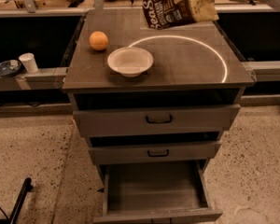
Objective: Place brown chip bag into bottom drawer
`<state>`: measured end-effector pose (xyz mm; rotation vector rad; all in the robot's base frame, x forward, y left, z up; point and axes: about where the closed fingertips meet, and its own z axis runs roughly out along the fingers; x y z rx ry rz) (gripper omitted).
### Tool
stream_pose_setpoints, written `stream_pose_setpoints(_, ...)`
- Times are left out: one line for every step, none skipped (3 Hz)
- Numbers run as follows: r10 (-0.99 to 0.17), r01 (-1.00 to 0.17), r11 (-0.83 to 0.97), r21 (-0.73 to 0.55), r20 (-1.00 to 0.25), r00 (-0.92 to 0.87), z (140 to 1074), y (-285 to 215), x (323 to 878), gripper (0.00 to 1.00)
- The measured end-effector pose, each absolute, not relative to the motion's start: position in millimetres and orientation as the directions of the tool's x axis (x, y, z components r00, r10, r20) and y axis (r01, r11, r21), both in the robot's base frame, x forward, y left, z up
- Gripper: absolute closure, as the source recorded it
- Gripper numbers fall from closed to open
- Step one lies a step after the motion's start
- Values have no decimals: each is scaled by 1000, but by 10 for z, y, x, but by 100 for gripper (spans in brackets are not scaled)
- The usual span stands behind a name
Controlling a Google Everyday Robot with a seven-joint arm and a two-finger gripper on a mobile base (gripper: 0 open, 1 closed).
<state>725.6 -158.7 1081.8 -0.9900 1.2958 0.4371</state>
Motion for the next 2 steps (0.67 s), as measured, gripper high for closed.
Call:
stream_pose_setpoints(-221, -793, 508, -337, -940, 259, 10716, -1524, 7231, 100)
stream_pose_setpoints(-115, -853, 381, -356, -934, 338, 10855, -1132, 6992, 100)
